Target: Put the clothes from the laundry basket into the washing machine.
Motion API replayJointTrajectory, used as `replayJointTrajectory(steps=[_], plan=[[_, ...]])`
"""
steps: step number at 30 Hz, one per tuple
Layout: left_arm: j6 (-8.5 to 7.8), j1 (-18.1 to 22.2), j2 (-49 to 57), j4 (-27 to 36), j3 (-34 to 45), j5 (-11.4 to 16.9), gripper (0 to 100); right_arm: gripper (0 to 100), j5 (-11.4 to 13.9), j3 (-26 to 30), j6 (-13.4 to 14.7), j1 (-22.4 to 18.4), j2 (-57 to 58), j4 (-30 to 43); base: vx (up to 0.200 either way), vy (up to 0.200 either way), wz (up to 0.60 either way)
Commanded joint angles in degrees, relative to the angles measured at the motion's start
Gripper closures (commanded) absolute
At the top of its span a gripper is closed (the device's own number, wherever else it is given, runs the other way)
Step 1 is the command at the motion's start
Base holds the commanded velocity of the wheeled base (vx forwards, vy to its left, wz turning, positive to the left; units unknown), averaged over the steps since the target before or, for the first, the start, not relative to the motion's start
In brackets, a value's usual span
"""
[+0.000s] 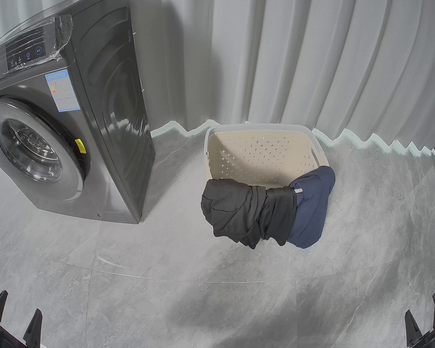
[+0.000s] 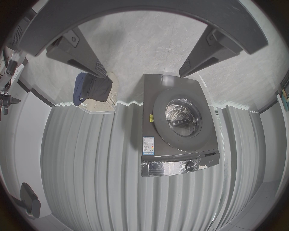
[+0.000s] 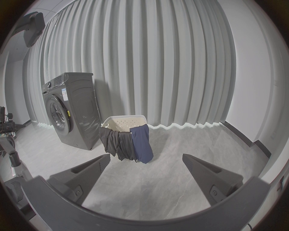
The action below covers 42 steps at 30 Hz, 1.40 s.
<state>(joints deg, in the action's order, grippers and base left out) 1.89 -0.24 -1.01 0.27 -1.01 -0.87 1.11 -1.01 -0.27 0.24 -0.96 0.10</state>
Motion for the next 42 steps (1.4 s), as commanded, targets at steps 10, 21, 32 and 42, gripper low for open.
replayJointTrajectory(steps=[10, 21, 32, 42], plan=[[0.04, -0.02, 0.84, 0.0, 0.92, -0.01, 0, 0, 0.03, 0.92, -0.17, 0.11, 0.7, 0.08, 0.16, 0.0, 0.0], [0.13, -0.02, 0.84, 0.0, 0.92, -0.01, 0, 0, 0.03, 0.92, -0.08, 0.02, 0.61, -0.01, 0.018, 0.0, -0.16], [0.22, -0.02, 0.84, 0.0, 0.92, -0.01, 0, 0, 0.03, 0.92, -0.08, 0.02, 0.7, -0.01, 0.2, 0.0, 0.0], [0.22, -0.02, 0.84, 0.0, 0.92, -0.01, 0, 0, 0.03, 0.92, -0.08, 0.02, 0.7, -0.01, 0.18, 0.0, 0.0]])
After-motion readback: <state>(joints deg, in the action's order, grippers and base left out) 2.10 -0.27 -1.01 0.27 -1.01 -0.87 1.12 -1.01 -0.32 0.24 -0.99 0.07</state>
